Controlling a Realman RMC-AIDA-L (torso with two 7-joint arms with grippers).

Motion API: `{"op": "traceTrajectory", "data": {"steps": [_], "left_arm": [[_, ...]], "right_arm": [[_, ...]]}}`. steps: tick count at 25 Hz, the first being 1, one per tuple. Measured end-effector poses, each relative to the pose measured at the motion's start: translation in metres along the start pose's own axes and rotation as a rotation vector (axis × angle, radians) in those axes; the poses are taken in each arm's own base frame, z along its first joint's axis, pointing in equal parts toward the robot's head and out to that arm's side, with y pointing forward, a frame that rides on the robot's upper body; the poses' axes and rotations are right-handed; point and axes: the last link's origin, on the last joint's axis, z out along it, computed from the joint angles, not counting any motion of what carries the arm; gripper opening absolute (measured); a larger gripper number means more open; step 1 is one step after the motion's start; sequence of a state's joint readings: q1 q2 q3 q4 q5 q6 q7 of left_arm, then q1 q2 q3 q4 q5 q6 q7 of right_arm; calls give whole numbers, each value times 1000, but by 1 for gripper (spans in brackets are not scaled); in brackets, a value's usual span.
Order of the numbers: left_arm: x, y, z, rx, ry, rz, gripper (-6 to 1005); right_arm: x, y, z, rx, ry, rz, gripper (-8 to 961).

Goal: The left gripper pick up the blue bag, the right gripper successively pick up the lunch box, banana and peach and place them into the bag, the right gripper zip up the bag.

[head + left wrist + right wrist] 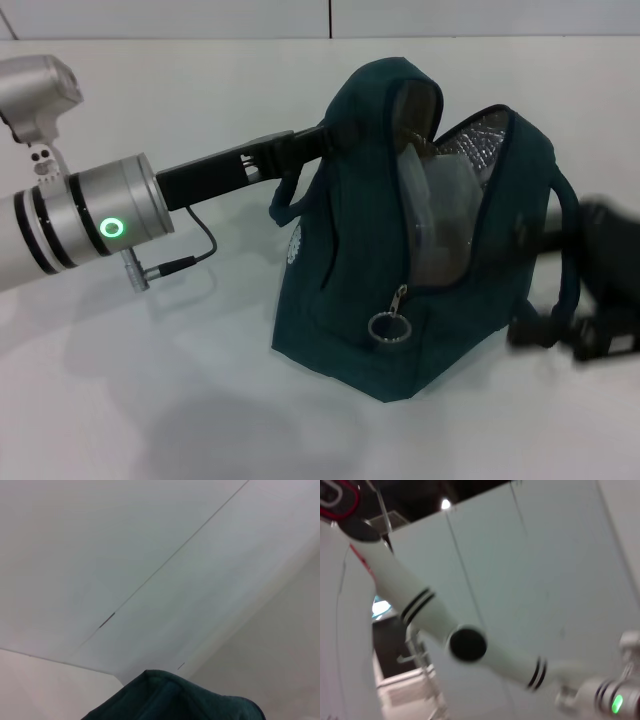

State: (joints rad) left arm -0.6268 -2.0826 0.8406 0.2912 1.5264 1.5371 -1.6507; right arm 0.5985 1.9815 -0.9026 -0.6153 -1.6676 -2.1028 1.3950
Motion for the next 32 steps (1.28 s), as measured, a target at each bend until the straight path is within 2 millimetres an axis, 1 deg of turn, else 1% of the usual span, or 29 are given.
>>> {"op": "traceTrajectory", "data": {"steps": [2,3,8,13,16,19,23,32], "left_arm": [[0,0,0,0,0,0,41],[0,0,1,0,1,0,42],[2,0,0,1,11,-2,42],[2,-1,-1,4,16,-4,42],[2,-1,-1,4,15,-5,42],[1,0,-2,3,15,-8,42],[-1,0,-3,0,16,-16,41],[-10,-1,-9,9,24,-43,42]], "right_arm": [[16,1,7,-43,80,83,574],[16,1,7,-43,80,83,574],[40,6,12,-65,172,190,574],[62,-3,17,35,231,237,575],[70,-12,19,91,262,239,575],[72,-18,21,130,264,226,575],[70,-25,24,165,237,202,575],[69,-30,27,207,187,157,574]]}}
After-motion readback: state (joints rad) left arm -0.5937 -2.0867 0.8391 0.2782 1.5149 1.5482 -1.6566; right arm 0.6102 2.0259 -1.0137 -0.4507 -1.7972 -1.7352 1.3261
